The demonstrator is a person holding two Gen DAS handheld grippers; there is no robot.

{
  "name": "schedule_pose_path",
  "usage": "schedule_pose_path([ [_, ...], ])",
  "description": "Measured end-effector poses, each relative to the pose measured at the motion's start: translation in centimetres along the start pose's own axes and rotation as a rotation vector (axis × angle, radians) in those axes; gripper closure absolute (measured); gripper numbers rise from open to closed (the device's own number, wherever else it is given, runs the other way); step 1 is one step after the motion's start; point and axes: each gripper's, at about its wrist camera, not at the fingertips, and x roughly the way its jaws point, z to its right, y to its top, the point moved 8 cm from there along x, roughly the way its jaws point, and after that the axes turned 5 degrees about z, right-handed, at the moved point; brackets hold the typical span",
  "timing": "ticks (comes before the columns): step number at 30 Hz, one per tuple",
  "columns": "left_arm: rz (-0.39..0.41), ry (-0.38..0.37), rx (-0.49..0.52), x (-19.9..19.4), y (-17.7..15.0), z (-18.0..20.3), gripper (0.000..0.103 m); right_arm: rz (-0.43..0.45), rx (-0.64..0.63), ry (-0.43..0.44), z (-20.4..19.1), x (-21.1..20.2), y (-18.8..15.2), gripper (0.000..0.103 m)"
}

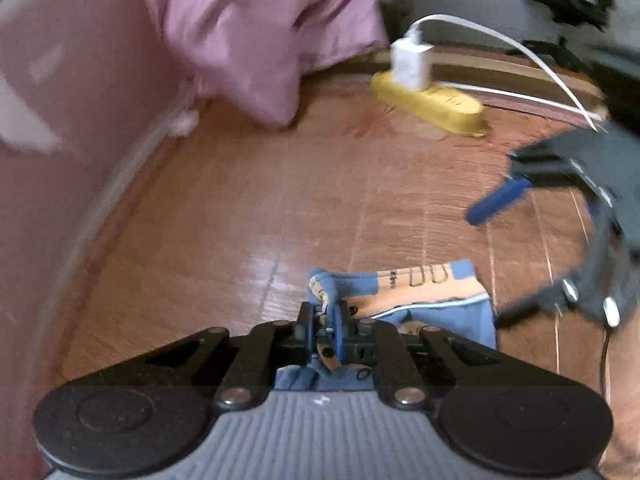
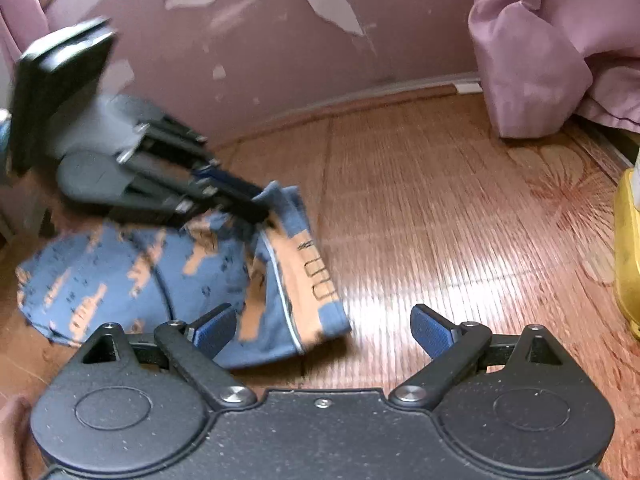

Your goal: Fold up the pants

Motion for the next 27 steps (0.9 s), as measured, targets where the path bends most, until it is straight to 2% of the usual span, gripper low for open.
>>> schedule_pose_path([
  [5, 0.090, 0.051, 0.075, -4.1, -0.8, 2.0, 0.092, 0.069, 0.023, 0.166, -0.4, -0.7, 1.2, 0.009],
  [8, 0.131, 0.081, 0.137, -6.2, -1.4, 3.1, 0.092, 0.068, 0.079, 0.284, -0.5, -0.4, 1.5, 0.009],
  [11, 0.142, 0.088, 0.172, -7.4, -2.0, 4.0, 0.092, 0.052, 0.131, 0.343, -0.5, 0.5, 1.3, 0.009],
  [16, 0.135, 0.109, 0.165, -7.9, -2.6, 3.4, 0.092, 0.036, 0.128, 0.418, -1.7, 2.3, 1.0, 0.012],
  [20, 0.145, 0.123, 0.132, -8.0, -2.2, 2.4, 0.092, 0.018, 0.210, 0.504, -1.9, 2.8, 0.7, 0.015],
  [23, 0.143, 0.124, 0.119, -7.8, -2.3, 2.0, 0.092, 0.042, 0.229, 0.520, -1.9, 2.4, 1.0, 0.026],
  [25, 0.139, 0.123, 0.103, -7.5, -2.3, 1.7, 0.092, 0.057, 0.213, 0.519, -1.9, 2.1, 1.2, 0.037],
  [27, 0.139, 0.123, 0.095, -7.2, -2.2, 1.5, 0.092, 0.058, 0.203, 0.506, -1.8, 2.1, 1.2, 0.054],
])
